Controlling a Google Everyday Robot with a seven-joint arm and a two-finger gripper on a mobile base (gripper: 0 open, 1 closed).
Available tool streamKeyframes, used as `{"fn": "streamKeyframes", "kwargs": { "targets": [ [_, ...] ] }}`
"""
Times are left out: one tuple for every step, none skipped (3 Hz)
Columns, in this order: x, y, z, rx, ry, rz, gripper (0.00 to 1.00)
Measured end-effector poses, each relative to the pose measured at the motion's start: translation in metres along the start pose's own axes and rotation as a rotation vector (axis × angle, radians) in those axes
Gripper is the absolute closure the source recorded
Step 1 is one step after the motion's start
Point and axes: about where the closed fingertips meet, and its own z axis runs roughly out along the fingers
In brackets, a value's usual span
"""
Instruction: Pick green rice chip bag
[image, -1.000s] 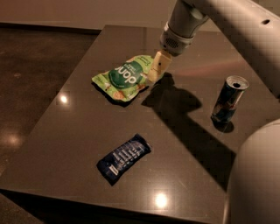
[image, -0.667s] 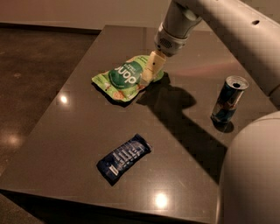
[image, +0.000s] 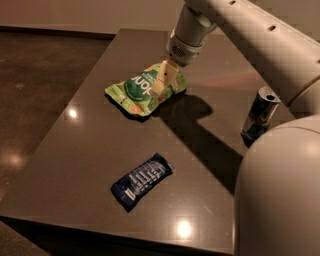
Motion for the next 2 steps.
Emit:
{"fn": "streamKeyframes", "kwargs": {
  "targets": [
    [-0.0106, 0.0007, 0.0110, -0.013, 0.007, -0.010, 0.00],
    [-0.0158, 0.0007, 0.0169, -0.021, 0.014, -0.018, 0.06]
  ]
}}
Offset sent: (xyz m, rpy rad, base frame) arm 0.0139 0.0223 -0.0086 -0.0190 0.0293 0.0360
